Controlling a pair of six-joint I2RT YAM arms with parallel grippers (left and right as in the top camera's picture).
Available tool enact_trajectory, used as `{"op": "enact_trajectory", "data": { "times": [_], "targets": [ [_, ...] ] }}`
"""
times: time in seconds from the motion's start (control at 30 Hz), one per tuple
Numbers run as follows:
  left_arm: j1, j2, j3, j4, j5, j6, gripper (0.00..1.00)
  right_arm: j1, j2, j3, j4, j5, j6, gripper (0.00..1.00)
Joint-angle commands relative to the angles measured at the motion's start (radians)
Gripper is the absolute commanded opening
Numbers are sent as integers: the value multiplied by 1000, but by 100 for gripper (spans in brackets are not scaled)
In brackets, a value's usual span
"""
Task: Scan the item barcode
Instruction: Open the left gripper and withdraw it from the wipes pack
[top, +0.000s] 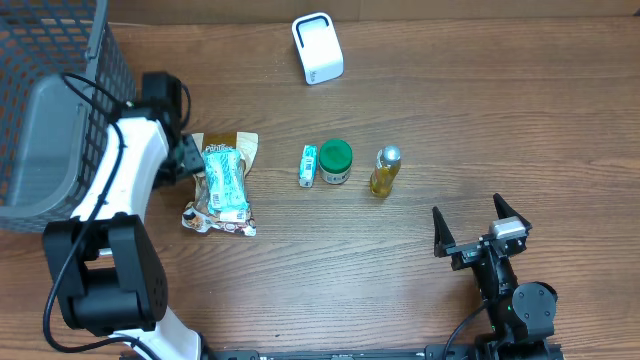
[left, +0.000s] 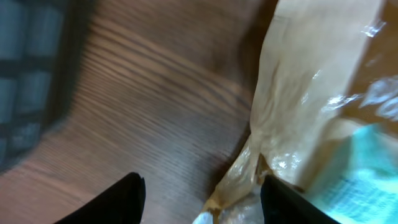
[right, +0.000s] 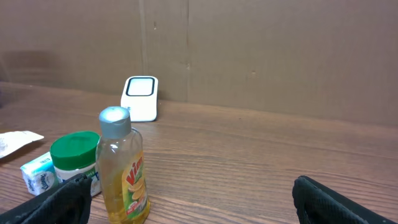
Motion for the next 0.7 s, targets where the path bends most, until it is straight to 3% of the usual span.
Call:
{"op": "enact_trajectory", "data": {
  "times": [0.0,0.37,0.67],
  "targets": [
    [-7,0,-111,90,-11,56,60,-3,-8,-10,3,5,-1,100],
    [-7,0,-182,169,222,112,60,-3,-8,-10,4,5,-1,100],
    [-16,-1,-180,176,225,114,60,-3,-8,-10,3,5,-1,100]
  ]
}}
